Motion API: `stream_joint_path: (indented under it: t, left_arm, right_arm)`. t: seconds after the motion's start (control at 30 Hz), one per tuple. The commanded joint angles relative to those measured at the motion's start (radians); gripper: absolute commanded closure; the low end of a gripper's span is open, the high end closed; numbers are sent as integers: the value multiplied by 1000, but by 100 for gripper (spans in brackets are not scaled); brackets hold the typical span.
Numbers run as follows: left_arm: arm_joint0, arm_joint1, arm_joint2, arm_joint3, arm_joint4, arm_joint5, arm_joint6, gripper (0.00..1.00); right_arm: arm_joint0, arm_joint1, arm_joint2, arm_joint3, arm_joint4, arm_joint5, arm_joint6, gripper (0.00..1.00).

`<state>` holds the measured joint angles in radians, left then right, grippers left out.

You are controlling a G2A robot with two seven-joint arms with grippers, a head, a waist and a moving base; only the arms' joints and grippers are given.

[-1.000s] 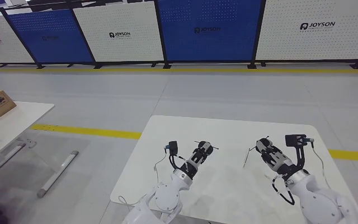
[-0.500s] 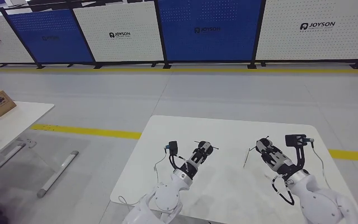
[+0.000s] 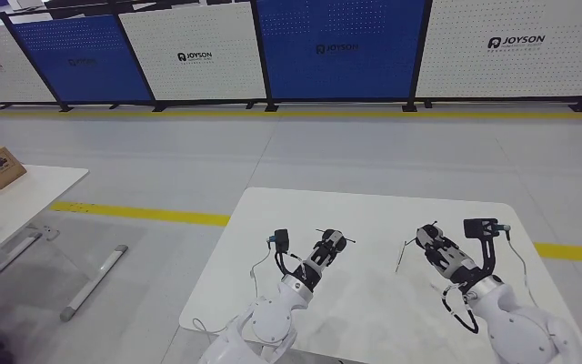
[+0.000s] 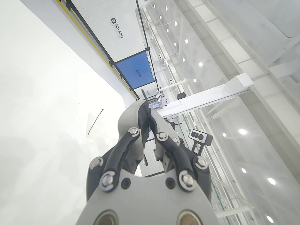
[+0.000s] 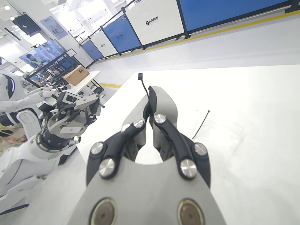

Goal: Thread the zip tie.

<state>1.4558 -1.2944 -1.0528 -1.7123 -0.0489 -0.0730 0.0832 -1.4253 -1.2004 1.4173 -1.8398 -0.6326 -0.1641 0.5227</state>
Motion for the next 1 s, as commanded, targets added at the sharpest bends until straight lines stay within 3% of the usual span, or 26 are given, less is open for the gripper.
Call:
stream_joint_path:
  t: [0.0, 0.23, 0.43, 0.57, 0.7, 0.97]
  left_arm:
    - [0, 0, 0, 0, 0, 0, 0, 100]
    - [0, 0, 6, 11, 40, 7, 4, 100]
    - [-18, -11, 39, 30, 100, 62, 79, 100]
    - [-39, -24, 82, 48, 110, 91, 118, 100]
    - [-51, -33, 95, 63, 79, 102, 131, 100]
    - [-51, -33, 95, 63, 79, 102, 131, 100]
  right_arm:
    - [0, 0, 0, 0, 0, 0, 0, 100]
    - [0, 0, 0, 0, 0, 0, 0, 100]
    - [0, 0, 0, 0, 0, 0, 0, 100]
    - [-21, -4, -28, -21, -37, -26, -107, 100]
    - [-28, -11, -82, -13, -102, -43, -223, 100]
    - [-28, -11, -82, -13, -102, -43, -223, 100]
